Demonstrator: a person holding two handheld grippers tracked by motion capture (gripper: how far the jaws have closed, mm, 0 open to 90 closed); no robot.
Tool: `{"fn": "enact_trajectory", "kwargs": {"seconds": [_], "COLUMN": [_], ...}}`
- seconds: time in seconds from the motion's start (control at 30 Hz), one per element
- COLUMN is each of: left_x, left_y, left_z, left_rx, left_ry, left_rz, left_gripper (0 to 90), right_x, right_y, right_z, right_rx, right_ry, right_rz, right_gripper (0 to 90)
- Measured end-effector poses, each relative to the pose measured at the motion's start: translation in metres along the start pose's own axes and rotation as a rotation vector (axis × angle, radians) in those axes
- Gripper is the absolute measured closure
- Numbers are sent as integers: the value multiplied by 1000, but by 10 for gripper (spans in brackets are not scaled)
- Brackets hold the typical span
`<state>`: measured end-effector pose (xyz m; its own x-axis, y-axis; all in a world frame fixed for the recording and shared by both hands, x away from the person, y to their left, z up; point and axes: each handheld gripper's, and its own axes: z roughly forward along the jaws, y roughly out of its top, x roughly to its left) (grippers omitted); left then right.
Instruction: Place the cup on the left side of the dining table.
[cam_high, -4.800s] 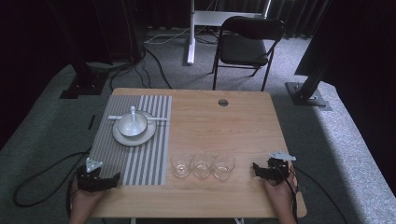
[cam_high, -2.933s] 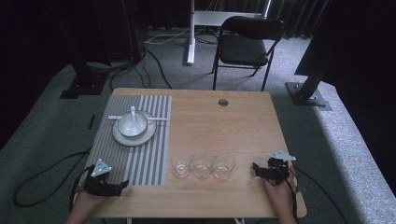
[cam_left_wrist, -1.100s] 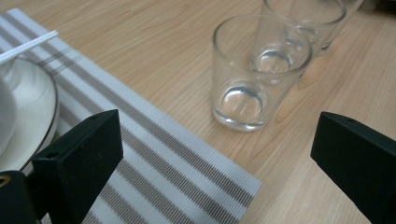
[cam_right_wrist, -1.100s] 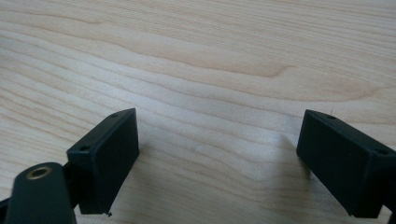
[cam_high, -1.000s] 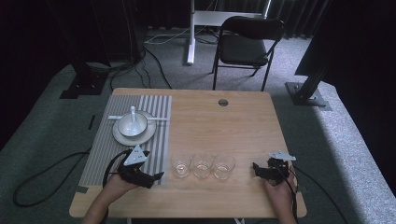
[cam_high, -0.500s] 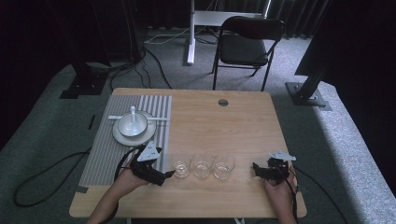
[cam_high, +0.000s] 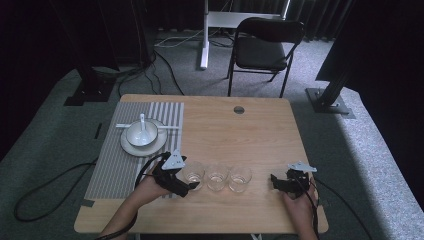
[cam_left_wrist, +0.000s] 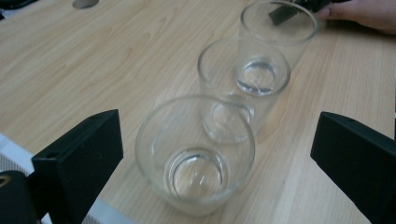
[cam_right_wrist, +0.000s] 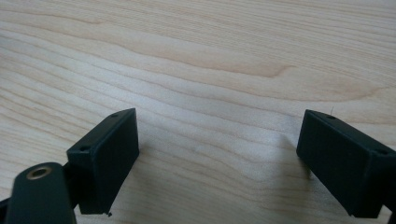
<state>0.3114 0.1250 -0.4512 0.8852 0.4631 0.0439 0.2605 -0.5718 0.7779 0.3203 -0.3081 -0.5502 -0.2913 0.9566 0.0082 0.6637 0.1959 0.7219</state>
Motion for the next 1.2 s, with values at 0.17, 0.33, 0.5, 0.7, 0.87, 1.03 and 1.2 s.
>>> {"fn": "enact_trajectory", "kwargs": {"seconds": [0.17,0.33,0.5,0.7,0.87,1.03,1.2], "left_x": [-3,-6,-8,-13,-18,-23,-27], "left_y": [9,16,23,32,42,51,62], "left_z": [7,16,24,36,47,57,67], "left_rx": [3,7,16,35,43,51,63], "left_ry": [-19,-36,-50,-61,-81,-102,-125], "left_rz": [14,24,34,64,78,99,118], "left_gripper": [27,28,28,28,28,28,28], "right_x": [0,0,0,0,0,0,0], "right_y": [0,0,0,0,0,0,0], "right_z": [0,0,0,0,0,0,0], "right_rx": [0,0,0,0,0,0,0], "right_ry": [0,0,0,0,0,0,1], "right_rz": [0,0,0,0,0,1,0], "right_gripper": [124,124,124,124,124,124,123]}}
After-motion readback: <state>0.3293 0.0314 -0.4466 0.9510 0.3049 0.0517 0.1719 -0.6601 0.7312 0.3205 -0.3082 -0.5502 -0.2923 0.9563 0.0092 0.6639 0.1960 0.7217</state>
